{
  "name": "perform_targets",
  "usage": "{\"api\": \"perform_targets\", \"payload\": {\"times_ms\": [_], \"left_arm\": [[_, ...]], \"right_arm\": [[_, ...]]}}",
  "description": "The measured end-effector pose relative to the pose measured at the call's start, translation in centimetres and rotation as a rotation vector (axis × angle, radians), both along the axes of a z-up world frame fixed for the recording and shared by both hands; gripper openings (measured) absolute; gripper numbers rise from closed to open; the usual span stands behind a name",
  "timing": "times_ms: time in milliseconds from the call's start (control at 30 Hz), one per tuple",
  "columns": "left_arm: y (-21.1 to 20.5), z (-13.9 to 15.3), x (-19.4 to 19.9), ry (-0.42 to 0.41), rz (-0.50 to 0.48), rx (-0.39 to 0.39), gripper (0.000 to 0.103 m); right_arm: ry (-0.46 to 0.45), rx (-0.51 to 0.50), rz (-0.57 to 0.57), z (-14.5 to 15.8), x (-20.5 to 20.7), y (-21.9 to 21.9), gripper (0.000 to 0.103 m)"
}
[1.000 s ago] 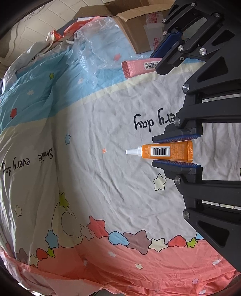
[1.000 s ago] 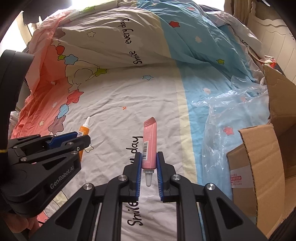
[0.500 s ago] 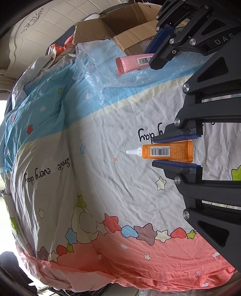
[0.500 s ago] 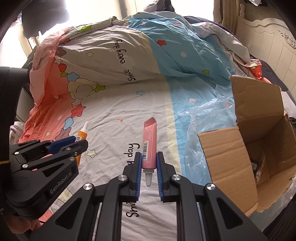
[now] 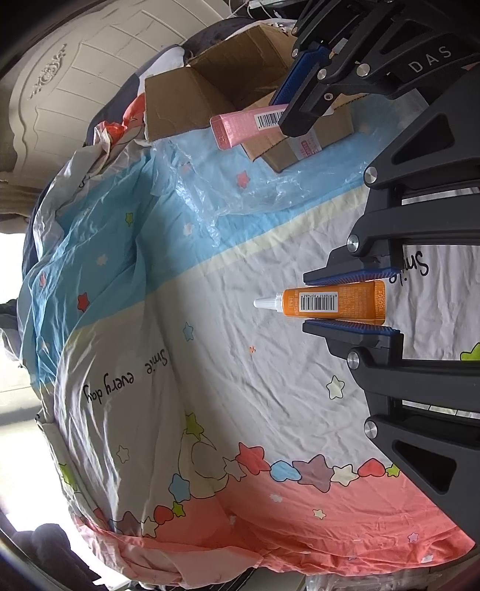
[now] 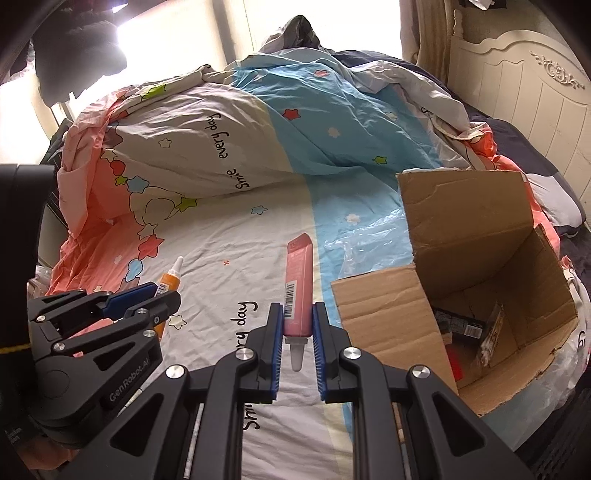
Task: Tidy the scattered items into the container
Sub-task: 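Lift both tubes and carry them over the cardboard box with both tools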
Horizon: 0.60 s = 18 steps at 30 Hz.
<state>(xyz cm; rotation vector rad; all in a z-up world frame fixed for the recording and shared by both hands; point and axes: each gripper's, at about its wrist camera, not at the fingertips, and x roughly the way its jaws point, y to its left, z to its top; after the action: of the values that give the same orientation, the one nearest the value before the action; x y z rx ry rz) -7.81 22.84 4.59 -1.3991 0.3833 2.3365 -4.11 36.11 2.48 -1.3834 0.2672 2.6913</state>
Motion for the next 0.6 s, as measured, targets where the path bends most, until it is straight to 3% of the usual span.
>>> {"api": "perform_targets", "payload": {"times_ms": [600], "left_arm": [[4.3, 1.7, 0.7, 0.022, -0.071, 0.009, 0.019]], "right_arm": [[0.033, -0.003, -0.066, 1.4, 1.3, 3.7, 0.015]]}}
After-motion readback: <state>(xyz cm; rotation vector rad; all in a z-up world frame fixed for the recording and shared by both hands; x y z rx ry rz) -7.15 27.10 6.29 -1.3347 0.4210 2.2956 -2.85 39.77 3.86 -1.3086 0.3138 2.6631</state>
